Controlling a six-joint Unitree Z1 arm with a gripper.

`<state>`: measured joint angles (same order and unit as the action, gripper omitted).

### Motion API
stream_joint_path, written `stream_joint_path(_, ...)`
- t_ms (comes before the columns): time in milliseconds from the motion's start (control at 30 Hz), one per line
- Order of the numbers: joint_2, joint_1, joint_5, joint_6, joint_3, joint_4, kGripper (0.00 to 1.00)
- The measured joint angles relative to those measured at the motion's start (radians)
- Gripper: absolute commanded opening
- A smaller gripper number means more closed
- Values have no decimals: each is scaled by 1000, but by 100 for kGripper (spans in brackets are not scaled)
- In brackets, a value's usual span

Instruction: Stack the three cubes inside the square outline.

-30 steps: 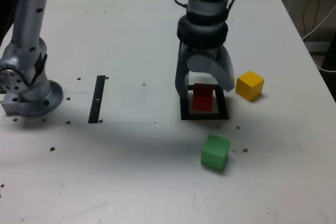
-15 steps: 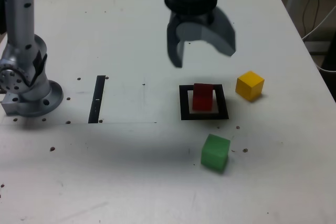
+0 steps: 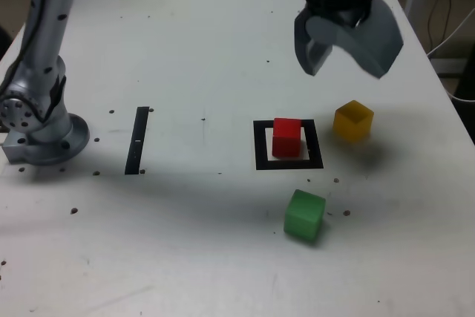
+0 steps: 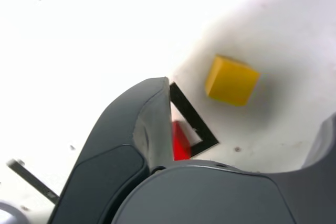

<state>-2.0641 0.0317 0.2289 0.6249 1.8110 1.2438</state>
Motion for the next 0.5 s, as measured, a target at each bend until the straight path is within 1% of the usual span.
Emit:
stream_joint_path(133,-2,0,80,132,-49,-31,99)
stream_joint_path(200,-10,-1,106,169,-64,-45,99)
stream_joint_path(233,-14,0,113,190,-68,-50,98)
stream_joint_path(300,-20,1,112,246,-69,-62,97)
stream_joint_path(400,-23,5,90,281,-69,-71,94)
stream_joint_path(500,-39,9,60,305,-69,-96,94)
